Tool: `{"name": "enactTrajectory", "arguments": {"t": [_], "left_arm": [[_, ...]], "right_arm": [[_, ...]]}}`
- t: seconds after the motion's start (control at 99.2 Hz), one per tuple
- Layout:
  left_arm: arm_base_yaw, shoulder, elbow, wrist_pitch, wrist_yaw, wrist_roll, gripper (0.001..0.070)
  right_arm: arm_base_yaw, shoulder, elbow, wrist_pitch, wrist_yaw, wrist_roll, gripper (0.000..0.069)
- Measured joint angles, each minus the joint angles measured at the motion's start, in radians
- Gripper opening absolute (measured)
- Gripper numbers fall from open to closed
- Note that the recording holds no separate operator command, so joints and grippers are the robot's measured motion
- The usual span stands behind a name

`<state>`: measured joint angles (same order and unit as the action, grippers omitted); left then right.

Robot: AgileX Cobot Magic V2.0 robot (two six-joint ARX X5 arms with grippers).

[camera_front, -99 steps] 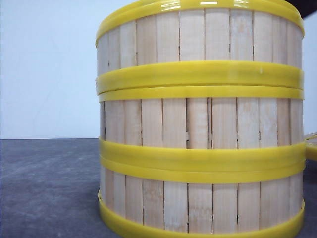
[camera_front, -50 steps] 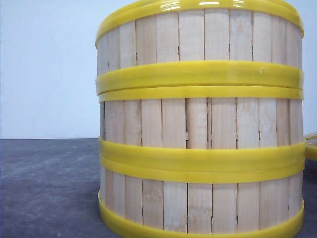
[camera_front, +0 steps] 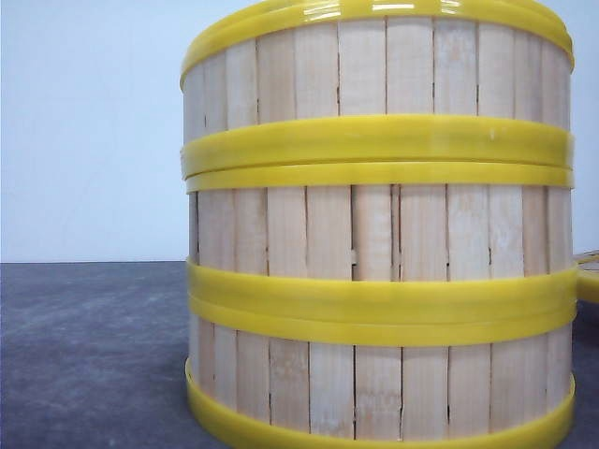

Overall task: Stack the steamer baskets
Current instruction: 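Move the right gripper to the woven bamboo lid and grasp its center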

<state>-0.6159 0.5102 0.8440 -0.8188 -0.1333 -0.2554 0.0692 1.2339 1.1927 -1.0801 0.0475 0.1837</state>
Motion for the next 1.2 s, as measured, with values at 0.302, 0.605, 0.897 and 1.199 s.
{"name": "enactTrajectory", "arguments": {"t": [0.302, 0.605, 0.897, 1.199], "left_arm": [[0.0, 0.0, 0.0, -0.002, 0.001, 0.0, 0.0273], [0.0, 0.0, 0.0, -0.004, 0.001, 0.0, 0.0273], [0.0, 0.0, 0.0, -0.004, 0.001, 0.0, 0.0273], [0.0, 0.0, 0.0, -0.004, 0.001, 0.0, 0.0273]], "right_arm": [[-0.074, 0.181, 0.0, 0.025, -0.048, -0.004, 0.0262], [-0.117, 0.261, 0.0, 0.055, -0.051, -0.004, 0.0205], [-0.129, 0.292, 0.0, 0.081, -0.061, -0.004, 0.0201], [-0.13, 0.31, 0.001, 0.09, -0.074, -0.005, 0.0111]]}}
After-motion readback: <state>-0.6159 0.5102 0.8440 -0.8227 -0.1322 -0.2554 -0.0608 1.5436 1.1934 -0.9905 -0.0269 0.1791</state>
